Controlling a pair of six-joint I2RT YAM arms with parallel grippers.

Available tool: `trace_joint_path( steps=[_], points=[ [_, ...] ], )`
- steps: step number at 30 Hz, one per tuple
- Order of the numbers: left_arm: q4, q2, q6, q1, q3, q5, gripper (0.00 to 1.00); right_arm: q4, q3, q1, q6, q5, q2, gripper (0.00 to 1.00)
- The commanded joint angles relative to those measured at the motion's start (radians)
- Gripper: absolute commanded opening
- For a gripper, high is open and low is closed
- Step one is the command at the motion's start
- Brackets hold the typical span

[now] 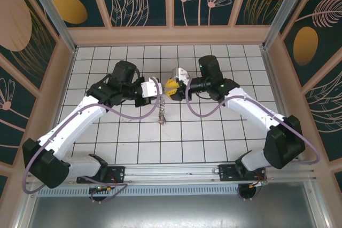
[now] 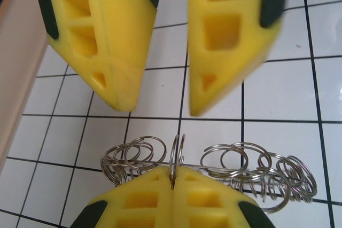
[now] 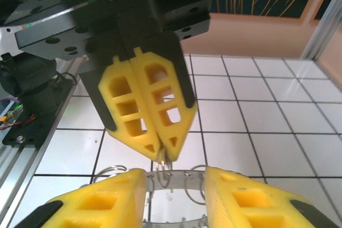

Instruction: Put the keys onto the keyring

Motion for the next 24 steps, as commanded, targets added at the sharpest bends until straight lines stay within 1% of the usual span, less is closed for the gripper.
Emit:
trace_joint_path(
  steps=[1, 14, 19, 21, 23, 24],
  points=[
    [-0.032, 0.002, 0.024, 0.003, 0.035, 0.010, 0.00, -0.033, 0.016, 0.025, -0.035, 0.031, 0.009, 0.36],
    [0.002, -0.010, 0.002, 0.002, 0.022, 0.106, 0.00, 0.039, -0.025, 0.038, -0.004, 0.023, 0.031, 0.34],
    [0.003, -0.001, -0.001, 0.002, 0.034, 0.111, 0.00, 0.048, -0.031, 0.037, 0.009, 0.001, 0.034, 0.27],
    [0.002, 0.002, -0.004, 0.003, 0.036, 0.110, 0.00, 0.045, -0.033, 0.039, 0.011, -0.008, 0.035, 0.21],
    [0.006, 0.004, -0.012, 0.002, 0.038, 0.105, 0.00, 0.035, -0.028, 0.041, 0.011, -0.015, 0.039, 0.10],
    [0.008, 0.005, -0.014, 0.003, 0.038, 0.105, 0.00, 0.036, -0.031, 0.041, 0.016, -0.016, 0.040, 0.09]
  ],
)
